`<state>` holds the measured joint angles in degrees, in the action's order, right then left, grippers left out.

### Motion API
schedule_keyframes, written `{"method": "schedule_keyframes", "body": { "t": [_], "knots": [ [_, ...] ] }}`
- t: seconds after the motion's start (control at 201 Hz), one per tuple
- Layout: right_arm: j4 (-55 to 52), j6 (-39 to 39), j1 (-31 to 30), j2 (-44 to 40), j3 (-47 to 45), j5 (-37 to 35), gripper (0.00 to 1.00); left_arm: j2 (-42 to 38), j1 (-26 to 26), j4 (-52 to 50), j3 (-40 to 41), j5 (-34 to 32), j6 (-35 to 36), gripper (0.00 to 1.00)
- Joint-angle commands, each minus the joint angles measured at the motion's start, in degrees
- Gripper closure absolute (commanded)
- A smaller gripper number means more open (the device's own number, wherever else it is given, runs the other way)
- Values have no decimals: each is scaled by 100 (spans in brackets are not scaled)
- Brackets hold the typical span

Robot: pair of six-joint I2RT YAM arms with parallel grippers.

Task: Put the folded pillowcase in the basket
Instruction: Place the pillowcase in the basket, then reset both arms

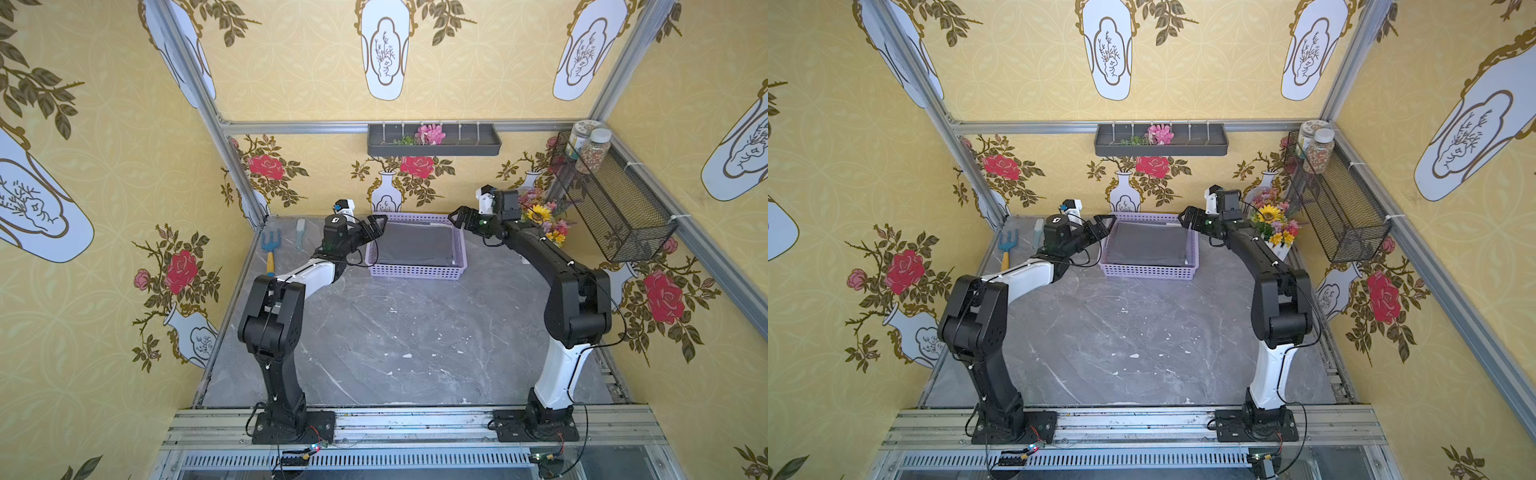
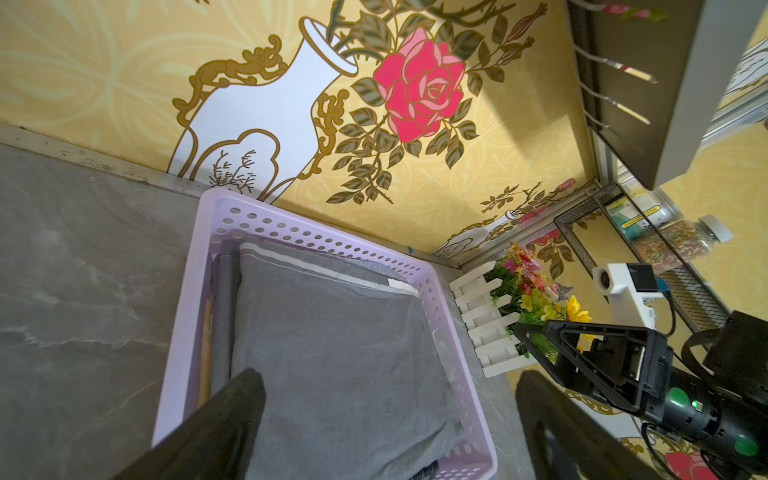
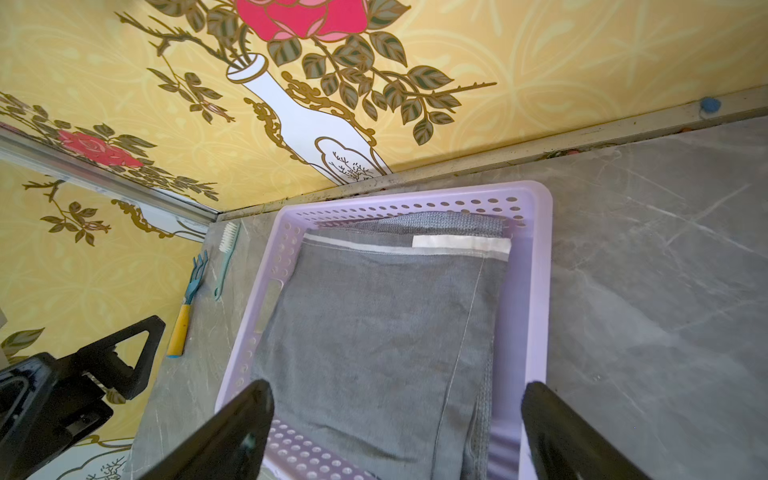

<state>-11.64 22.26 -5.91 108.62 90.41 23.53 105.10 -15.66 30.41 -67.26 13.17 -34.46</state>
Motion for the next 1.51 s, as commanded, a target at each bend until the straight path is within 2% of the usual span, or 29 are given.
{"method": "schedule_keyframes", "body": {
  "t": [0.0,0.249,0.354,0.548,0.628,0.728,0.787,0.842,1.032,1.161,1.306,1.406,1.505],
  "knots": [
    [339,24,-8,-472,-369,-80,3,-502,6,217,518,-114,139,0],
    [897,-137,-9,-1876,-1933,-35,3,-2432,3,681,2281,-481,886,0],
    [1142,-285,-10,-2493,-2647,-228,3,-3119,6,494,2760,-688,1289,0],
    [2437,-776,-18,-3846,-4453,-447,3,-3998,6,740,3784,-1052,1980,0],
    [2760,-941,-18,-4358,-5012,-663,3,-4263,6,755,4133,-1314,2230,0],
    [2534,-972,-15,-4815,-5332,-1368,3,-4590,8,764,4489,-1686,2464,0],
    [2172,-739,-10,-4947,-5367,-1993,3,-4797,7,810,4687,-1911,2533,0],
    [1852,-670,7,-4982,-5325,-2262,3,-4962,10,830,4846,-2141,2594,0],
    [1642,-1145,16,-5173,-5530,-2278,3,-5594,10,684,5271,-2939,3002,0],
    [1986,-1434,15,-5511,-5936,-2169,3,-5785,10,1612,5945,-3315,3497,0],
    [2920,-1852,20,-5515,-6501,-2079,3,-5681,69,2590,6487,-3515,3863,0],
    [2958,-1924,19,-5416,-6552,-2148,3,-5428,133,2462,6477,-3905,3979,0],
    [2944,-1945,20,-5412,-6584,-2253,3,-5400,230,2334,6645,-3910,4078,0]
  ]
}}
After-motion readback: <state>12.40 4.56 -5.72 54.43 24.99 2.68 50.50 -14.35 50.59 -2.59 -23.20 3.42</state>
